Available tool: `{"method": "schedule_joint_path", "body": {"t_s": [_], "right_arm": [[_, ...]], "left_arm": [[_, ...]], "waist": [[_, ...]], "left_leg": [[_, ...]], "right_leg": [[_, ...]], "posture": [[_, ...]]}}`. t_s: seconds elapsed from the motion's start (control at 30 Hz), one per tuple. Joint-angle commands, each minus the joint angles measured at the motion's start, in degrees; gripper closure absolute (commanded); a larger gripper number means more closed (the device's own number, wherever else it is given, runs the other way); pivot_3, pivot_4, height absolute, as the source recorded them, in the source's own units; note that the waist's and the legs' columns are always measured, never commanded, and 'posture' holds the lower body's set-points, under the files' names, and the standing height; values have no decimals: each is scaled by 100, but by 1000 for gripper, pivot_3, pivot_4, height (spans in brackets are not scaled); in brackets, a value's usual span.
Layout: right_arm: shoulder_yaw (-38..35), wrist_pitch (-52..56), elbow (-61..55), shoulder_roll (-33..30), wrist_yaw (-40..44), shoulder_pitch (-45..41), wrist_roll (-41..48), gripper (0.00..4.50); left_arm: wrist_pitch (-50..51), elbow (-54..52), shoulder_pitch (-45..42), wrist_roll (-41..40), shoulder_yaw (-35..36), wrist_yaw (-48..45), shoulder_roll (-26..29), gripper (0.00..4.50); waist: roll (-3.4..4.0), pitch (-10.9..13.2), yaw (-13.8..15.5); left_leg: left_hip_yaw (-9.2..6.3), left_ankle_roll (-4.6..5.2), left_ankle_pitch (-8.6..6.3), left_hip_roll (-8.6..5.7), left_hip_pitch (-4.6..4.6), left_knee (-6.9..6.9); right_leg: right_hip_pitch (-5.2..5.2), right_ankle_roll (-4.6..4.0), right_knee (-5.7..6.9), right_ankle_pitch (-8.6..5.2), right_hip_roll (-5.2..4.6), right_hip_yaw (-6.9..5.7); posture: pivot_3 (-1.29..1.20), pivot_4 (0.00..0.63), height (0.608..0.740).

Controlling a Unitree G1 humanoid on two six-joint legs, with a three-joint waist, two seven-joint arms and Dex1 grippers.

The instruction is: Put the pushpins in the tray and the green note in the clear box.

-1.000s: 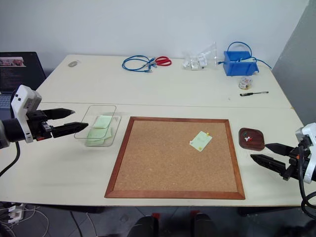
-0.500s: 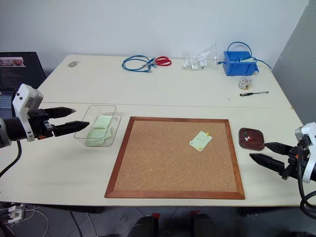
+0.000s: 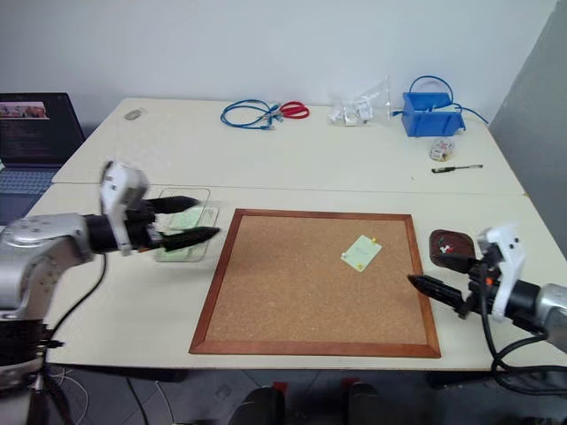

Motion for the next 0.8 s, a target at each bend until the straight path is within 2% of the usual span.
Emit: {"method": "schedule_joint_path", "body": {"t_s": [0.03, 0.17, 0.3, 0.57, 0.63, 0.73, 0.8], "right_arm": [[286, -186, -74, 144, -308, -455, -69, 0], [711, -397, -16, 277, -396, -727, -291, 0], [1147, -731, 137, 343, -384, -982, -692, 0], [1499, -1176, 400, 470, -353, -1140, -1162, 0], [1551, -1258, 428, 496, -329, -1111, -1248, 0], [1673, -1423, 535, 547, -314, -1100, -1416, 0], [1751, -1547, 694, 605, -323, -1153, -1554, 0]], "left_arm": [[-402, -187, -204, 107, -374, 96, -499, 435], [-923, 67, -315, 439, -832, 71, -1023, 1383], [-1473, 555, -409, 746, -1225, -88, -1416, 2067], [-2226, 1347, -526, 1172, -1528, -411, -1705, 3535], [-2294, 1462, -566, 1219, -1532, -432, -1774, 4016], [-2394, 1581, -567, 1310, -1579, -451, -1902, 4465], [-2459, 1653, -565, 1374, -1627, -447, -2010, 4465]], "waist": [[-1, 0, 0], [0, -1, -7], [1, -1, -6], [1, -1, -4], [1, -1, -3], [1, -1, -3], [1, -1, -5]], "left_leg": [[0, 0, 0, 0, 0, 0], [-2, 0, 0, 1, -1, -2], [0, 0, 0, -3, 0, 0], [-3, 0, 1, -4, 0, 0], [-3, 1, 1, -5, -1, 1], [-5, 1, 1, -5, 0, 1], [-5, 1, 1, -5, 0, 1]], "right_leg": [[0, 0, 0, 0, 0, 0], [-3, -1, 1, 0, 3, -2], [-1, -1, 1, 0, 0, 1], [-1, -1, 1, 1, 1, -2], [-1, -1, 1, 1, 0, -1], [-1, -1, 2, 1, -1, -3], [-1, -1, 4, 1, -1, -3]], "posture": [[0, 150, 740], [0, 150, 740], [0, 150, 740], [0, 150, 740], [0, 150, 740], [0, 150, 740], [0, 150, 740]]}}
